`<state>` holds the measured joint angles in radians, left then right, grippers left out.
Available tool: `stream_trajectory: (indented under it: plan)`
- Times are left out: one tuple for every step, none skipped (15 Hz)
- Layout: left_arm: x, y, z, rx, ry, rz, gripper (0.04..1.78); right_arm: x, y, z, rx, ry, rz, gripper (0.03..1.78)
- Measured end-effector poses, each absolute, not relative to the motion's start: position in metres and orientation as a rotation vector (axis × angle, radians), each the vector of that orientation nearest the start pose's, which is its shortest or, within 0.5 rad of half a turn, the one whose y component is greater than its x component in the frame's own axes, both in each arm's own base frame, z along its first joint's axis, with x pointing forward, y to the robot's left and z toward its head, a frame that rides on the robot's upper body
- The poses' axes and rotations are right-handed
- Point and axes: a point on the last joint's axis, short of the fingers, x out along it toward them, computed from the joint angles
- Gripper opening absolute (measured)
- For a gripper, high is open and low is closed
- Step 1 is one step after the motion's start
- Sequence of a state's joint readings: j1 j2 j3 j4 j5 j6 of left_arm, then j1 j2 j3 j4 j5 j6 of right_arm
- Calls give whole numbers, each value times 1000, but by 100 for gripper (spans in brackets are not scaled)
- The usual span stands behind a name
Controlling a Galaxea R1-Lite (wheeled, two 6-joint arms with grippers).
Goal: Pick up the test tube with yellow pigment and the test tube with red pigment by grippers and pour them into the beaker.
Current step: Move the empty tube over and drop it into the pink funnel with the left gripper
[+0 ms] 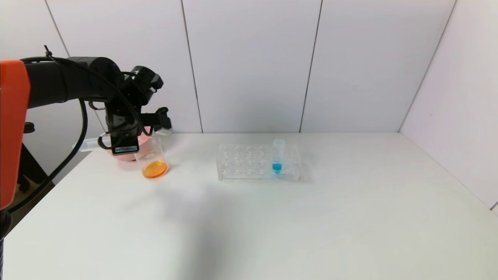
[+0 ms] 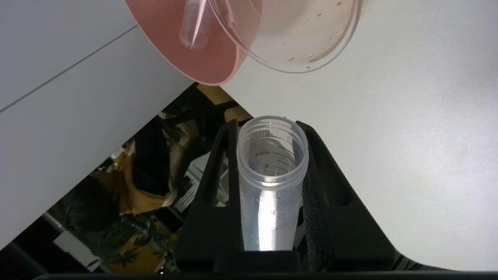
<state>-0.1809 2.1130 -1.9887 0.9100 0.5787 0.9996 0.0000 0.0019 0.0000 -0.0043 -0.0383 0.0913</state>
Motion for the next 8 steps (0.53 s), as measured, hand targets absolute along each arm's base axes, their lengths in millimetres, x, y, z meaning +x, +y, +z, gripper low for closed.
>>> stream_trajectory:
  plan:
    - [382, -55, 230, 1242, 1077, -170, 45, -23, -1, 76, 92, -4, -38, 171]
    - [379, -49, 236, 1197, 1053, -180, 45, -23, -1, 76, 91, -4, -38, 171]
    - [377, -40, 243, 1143, 1021, -190, 45, -23, -1, 76, 91, -4, -38, 171]
    - [375, -29, 251, 1080, 977, -189, 45, -23, -1, 76, 91, -4, -38, 171]
    - [373, -20, 259, 998, 927, -180, 45, -23, -1, 76, 92, -4, -38, 171]
    - [369, -11, 268, 906, 888, -166, 45, -23, -1, 76, 92, -4, -38, 171]
    - [364, -3, 275, 800, 855, -148, 45, -23, -1, 76, 91, -4, -38, 171]
    - [360, 3, 282, 699, 823, -127, 45, -23, -1, 76, 92, -4, -38, 171]
